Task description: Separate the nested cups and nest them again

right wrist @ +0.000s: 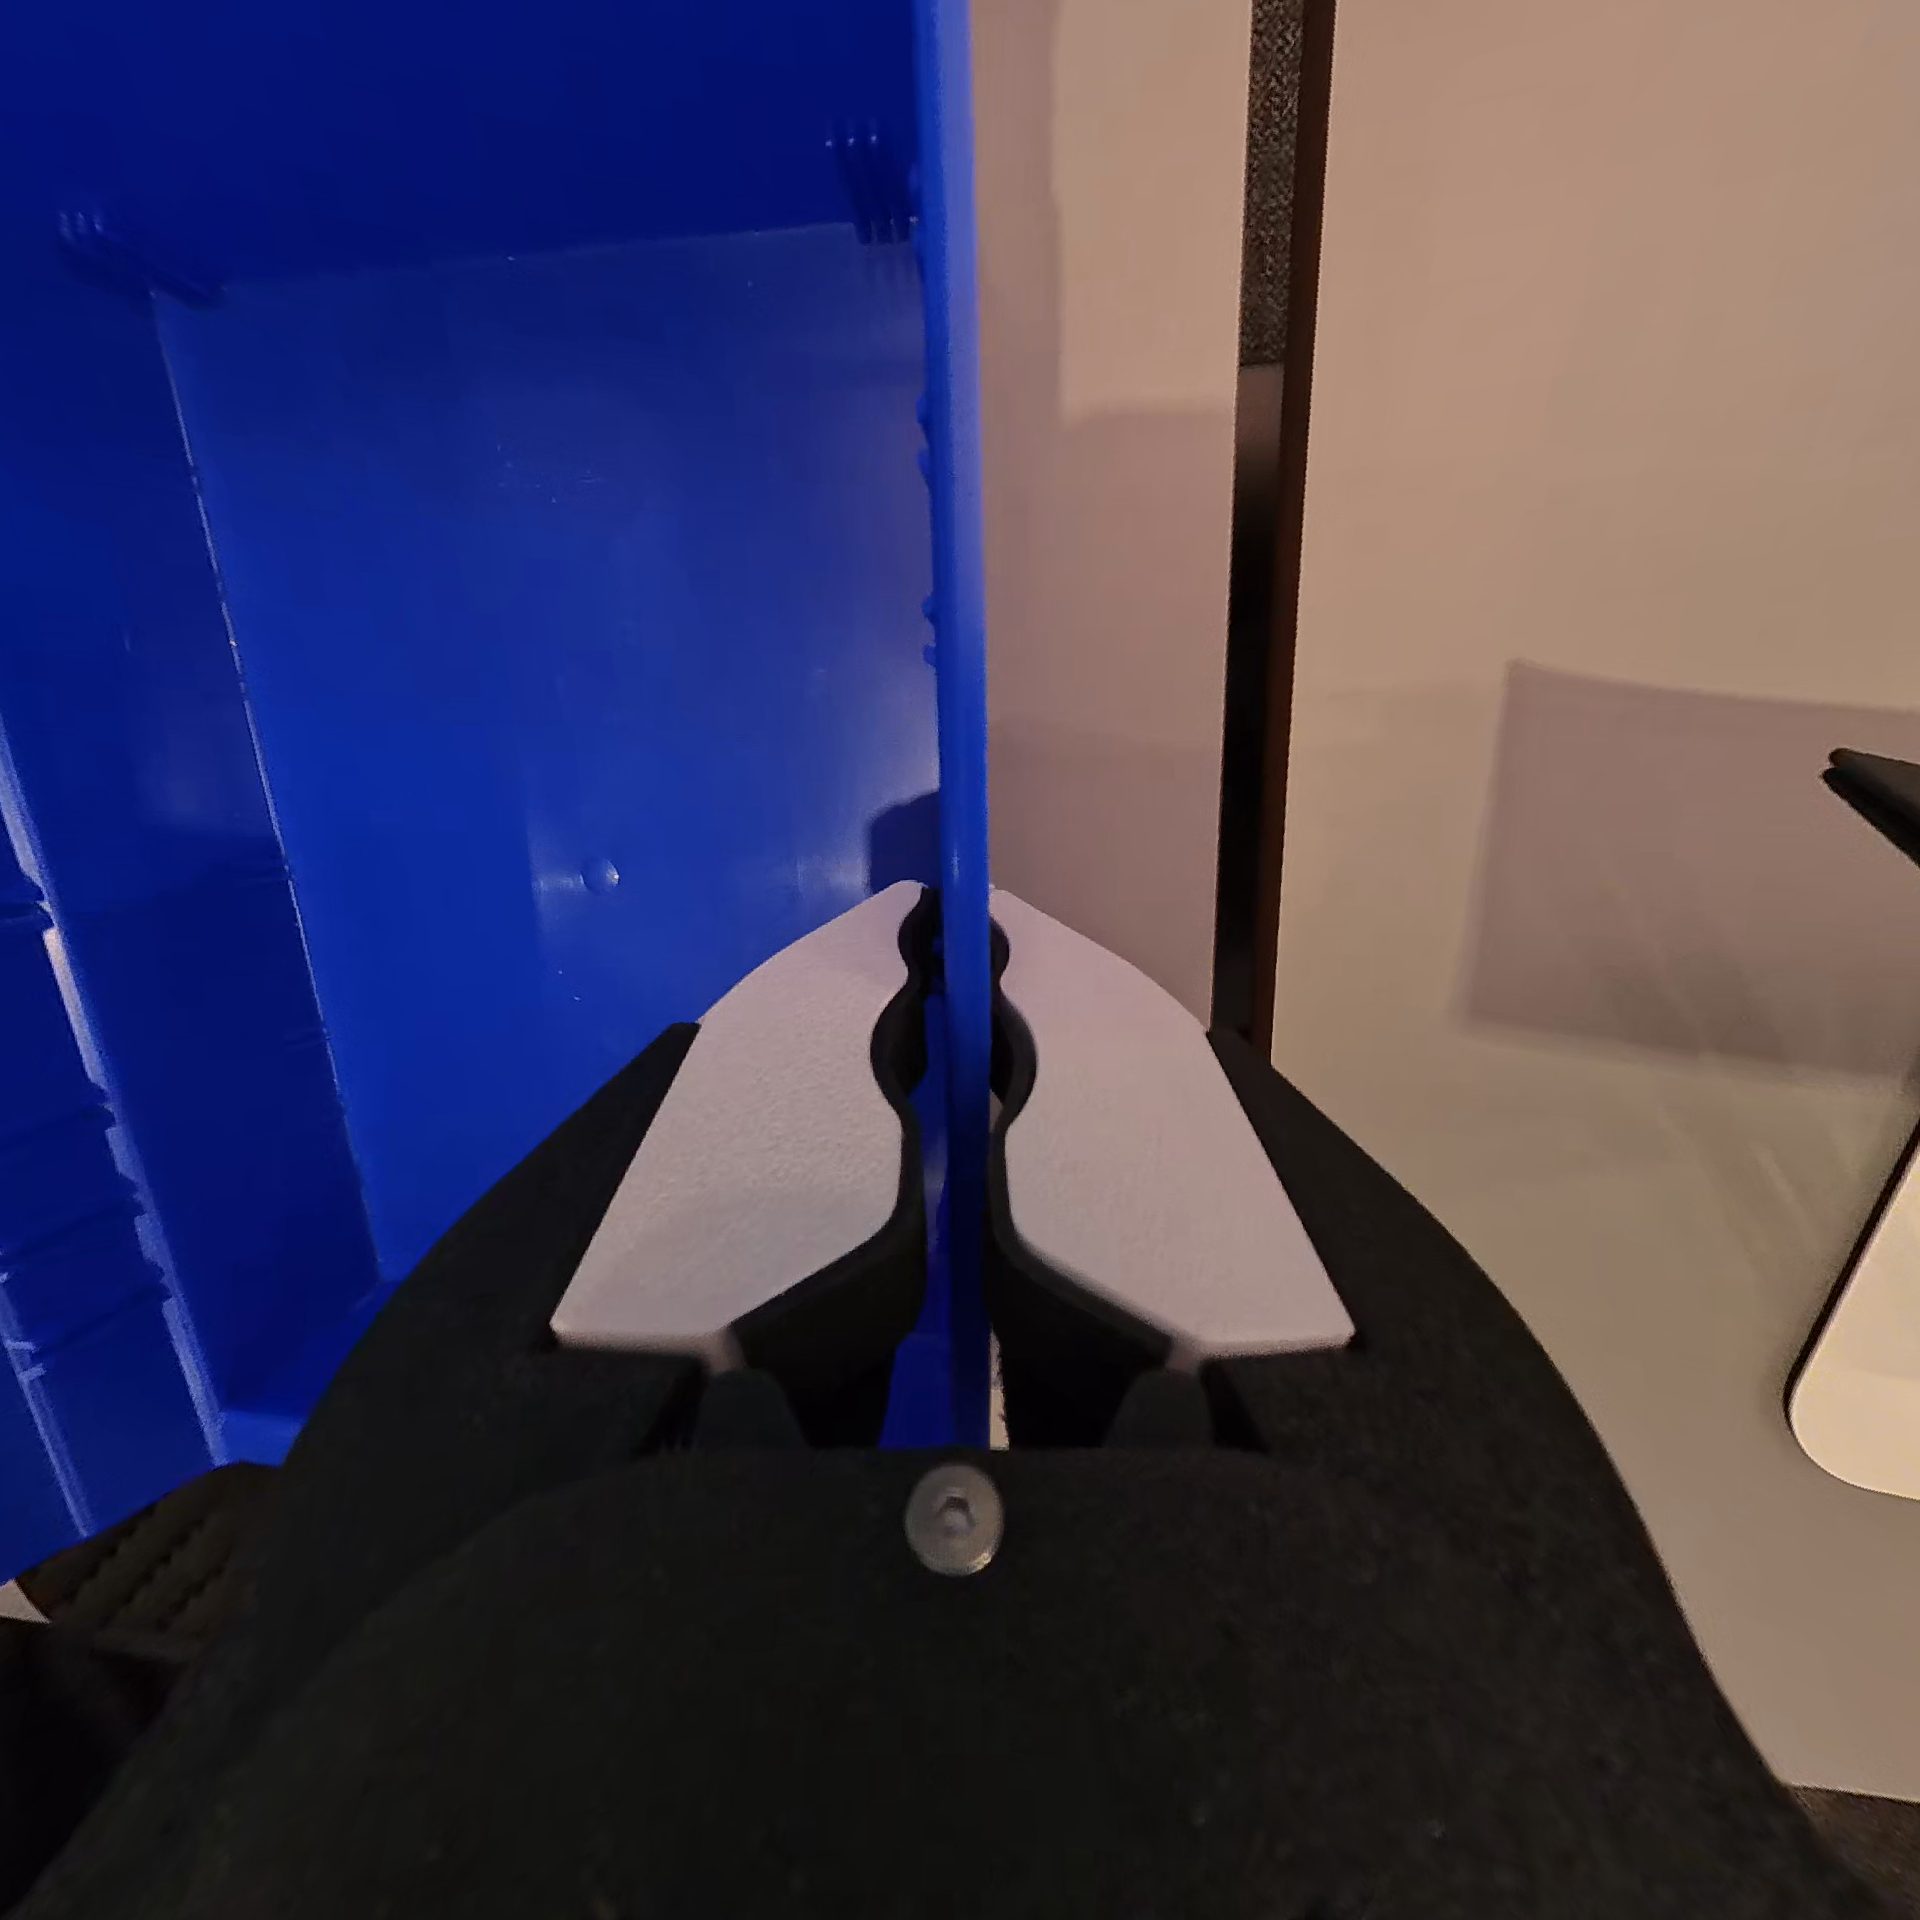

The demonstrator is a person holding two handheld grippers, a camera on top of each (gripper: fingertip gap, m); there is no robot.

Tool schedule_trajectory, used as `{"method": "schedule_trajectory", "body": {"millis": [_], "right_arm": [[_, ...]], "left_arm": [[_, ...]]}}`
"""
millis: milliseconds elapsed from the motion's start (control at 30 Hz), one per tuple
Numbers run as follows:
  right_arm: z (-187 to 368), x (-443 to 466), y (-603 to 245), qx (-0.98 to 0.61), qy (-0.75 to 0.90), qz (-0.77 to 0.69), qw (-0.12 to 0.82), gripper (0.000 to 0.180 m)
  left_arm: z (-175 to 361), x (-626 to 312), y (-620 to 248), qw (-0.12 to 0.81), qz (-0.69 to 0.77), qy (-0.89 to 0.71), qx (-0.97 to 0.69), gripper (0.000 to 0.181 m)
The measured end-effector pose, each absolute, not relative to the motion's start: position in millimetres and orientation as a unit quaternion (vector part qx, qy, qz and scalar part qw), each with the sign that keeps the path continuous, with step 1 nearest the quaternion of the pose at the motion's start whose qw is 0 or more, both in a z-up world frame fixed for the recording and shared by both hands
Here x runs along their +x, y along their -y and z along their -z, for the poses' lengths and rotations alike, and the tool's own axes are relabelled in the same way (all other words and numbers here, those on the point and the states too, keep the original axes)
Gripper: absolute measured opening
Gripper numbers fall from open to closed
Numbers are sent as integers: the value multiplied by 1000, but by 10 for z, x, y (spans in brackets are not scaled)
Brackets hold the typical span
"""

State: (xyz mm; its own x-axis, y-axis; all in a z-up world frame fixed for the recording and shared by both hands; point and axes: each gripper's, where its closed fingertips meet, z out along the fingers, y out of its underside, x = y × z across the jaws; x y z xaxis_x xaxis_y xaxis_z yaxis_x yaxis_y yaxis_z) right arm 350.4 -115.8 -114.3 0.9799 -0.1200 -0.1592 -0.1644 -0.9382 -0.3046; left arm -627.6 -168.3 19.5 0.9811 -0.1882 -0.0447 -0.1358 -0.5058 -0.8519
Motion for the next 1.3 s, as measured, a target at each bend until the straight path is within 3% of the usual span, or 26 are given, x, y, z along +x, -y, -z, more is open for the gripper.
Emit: {"method": "schedule_trajectory", "body": {"millis": [1100, 1300], "right_arm": [[1130, 3605, 1082, -972, -116, -57, 196, 6], [862, 3647, 932, -959, -88, 3, 268, 27]], "left_arm": [[-28, -6339, 1713, 494, 48, -80, -865, 64], [-38, -6382, 1713, 499, 58, -72, -861, 67]]}}
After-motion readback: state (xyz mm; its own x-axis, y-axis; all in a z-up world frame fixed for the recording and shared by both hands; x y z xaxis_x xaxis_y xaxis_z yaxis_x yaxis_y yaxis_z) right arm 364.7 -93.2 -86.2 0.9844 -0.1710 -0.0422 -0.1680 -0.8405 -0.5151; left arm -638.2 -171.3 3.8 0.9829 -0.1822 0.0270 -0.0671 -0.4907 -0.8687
